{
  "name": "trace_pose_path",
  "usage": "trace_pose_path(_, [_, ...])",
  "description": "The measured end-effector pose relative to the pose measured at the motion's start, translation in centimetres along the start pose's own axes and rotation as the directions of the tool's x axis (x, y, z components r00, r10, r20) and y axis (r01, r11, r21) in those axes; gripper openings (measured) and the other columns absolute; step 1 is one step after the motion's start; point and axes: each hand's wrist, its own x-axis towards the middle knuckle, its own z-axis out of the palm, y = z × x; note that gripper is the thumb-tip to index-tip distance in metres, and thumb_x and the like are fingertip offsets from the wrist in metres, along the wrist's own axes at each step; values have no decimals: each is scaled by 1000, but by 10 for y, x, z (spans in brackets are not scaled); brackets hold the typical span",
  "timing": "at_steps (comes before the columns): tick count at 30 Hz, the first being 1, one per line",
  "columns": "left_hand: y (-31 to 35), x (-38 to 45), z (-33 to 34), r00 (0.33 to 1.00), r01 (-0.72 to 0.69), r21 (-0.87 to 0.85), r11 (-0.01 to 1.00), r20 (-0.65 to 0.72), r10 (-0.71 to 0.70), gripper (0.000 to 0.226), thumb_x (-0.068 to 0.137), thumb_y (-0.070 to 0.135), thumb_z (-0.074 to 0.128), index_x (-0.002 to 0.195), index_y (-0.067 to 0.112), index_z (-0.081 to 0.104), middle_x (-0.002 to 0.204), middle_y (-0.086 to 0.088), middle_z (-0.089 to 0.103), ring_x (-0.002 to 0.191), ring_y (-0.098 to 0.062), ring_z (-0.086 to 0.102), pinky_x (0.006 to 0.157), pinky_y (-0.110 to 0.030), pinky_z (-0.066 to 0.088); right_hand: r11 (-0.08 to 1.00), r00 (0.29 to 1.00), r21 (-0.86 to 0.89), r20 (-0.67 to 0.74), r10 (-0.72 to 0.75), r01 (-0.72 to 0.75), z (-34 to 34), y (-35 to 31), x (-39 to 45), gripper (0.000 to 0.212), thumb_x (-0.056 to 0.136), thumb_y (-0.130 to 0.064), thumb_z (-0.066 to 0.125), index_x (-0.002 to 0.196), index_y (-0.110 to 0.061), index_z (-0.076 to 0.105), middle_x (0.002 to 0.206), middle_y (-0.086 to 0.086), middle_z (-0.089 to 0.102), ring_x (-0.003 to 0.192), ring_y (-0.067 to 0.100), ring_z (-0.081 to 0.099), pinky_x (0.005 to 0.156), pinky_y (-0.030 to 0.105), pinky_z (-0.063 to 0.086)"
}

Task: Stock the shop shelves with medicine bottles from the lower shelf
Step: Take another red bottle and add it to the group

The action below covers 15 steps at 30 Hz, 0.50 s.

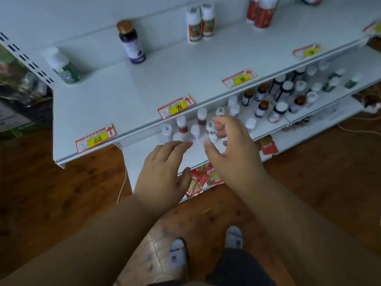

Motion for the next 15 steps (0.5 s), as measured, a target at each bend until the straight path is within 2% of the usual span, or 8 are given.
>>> trace_pose_path(3, [-20,-4,41,985,116,-19,993,128,-113,62,85,37,52,144,22,43,140,-2,53,127,-26,49,107,-44,41,999,997,-21,55,50,-49,36,38,-8,46,88,-26,67,131,-22,51,125,-1,52,109,12,56,88,29,48])
trace_pose_path(5, [-39,1,76,972,183,-48,982,162,-173,64,85,38,52,146,23,41,143,-2,50,130,-26,47,109,-44,39,995,990,-53,110,93,-87,68,69,-6,48,88,-29,68,132,-25,50,128,-1,50,110,13,56,88,32,51])
trace_pose_path(7, [-60,11,117,960,238,-65,969,167,-225,62,90,38,55,148,24,37,148,0,46,135,-23,42,112,-40,33,990,981,-77,144,132,-122,104,104,-2,51,88,-34,69,134,-27,48,133,-1,49,114,14,56,91,36,54])
trace_pose_path(10, [-95,24,180,941,310,-47,949,154,-300,64,93,37,61,149,30,33,153,6,39,140,-20,37,113,-37,30,986,973,-88,173,153,-139,163,154,4,54,87,-37,71,135,-26,49,138,1,49,118,15,56,96,34,52])
trace_pose_path(15, [-151,40,248,920,387,-75,919,91,-381,60,93,41,60,147,33,35,154,9,37,139,-17,38,113,-41,34,985,967,-68,193,166,-156,246,217,30,61,87,-41,71,139,-28,42,140,0,47,123,16,54,92,20,39])
